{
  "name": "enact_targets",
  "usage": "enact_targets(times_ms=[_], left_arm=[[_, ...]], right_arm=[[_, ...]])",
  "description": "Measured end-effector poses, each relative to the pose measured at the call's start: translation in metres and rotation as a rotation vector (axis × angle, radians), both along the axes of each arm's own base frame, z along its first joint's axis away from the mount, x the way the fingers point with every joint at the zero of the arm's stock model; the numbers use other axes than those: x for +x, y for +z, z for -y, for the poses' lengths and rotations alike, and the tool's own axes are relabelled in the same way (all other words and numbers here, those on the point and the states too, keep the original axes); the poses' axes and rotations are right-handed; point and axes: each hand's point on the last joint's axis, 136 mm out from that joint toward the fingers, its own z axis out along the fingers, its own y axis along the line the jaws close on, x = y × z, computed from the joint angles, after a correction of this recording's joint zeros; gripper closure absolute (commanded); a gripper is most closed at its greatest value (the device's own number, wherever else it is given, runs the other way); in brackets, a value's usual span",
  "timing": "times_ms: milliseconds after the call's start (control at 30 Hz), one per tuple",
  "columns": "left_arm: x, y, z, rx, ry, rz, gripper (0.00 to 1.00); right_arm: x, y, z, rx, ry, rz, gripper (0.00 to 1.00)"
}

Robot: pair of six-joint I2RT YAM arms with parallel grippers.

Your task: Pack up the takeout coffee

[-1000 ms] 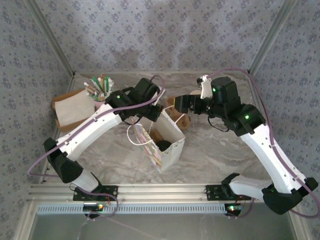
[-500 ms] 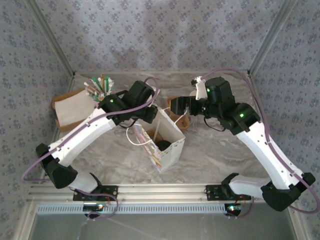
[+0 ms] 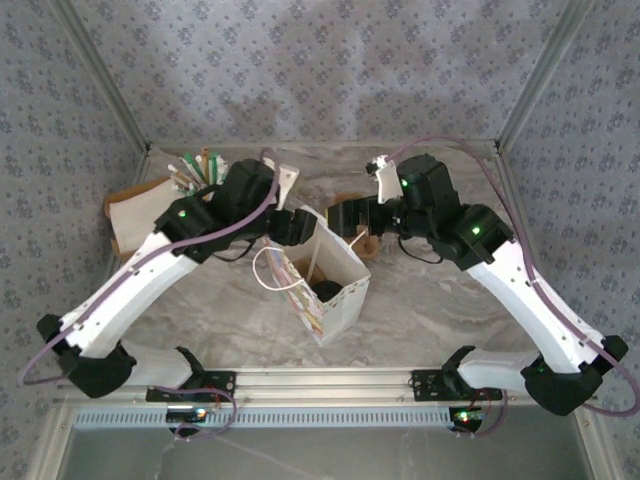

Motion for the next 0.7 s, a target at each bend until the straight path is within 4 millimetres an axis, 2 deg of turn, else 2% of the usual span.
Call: enact_targets(times_ms=[100,267,367,500,700], left_arm=[[-0.008,0.02,-0.009,-0.051,0.004,0.035,0.02],[-0.018,0.04,-0.026,-0.104,0.034,0.067,0.01],[-0.014,0.043,-0.042,-0.118,0.091,0.062,0.01],[0.009,0.039,-0.088,-0.145,0.264,0.036,0.0],[0.039,0.014,-0.172,-0.169,0.564,-0.055,0.0]], right_arm=[[-0.006,0.009,-0.01,0.001,0.04,0.025,0.0],[-0.005,0.01,-0.021,-0.012,0.067,0.029,0.0],[0.0,0.006,-0.026,-0.027,0.069,0.015,0.0],[0.01,0.006,-0.035,-0.044,0.072,0.002,0.0],[0.031,0.007,-0.055,-0.055,0.094,-0.008,0.0]])
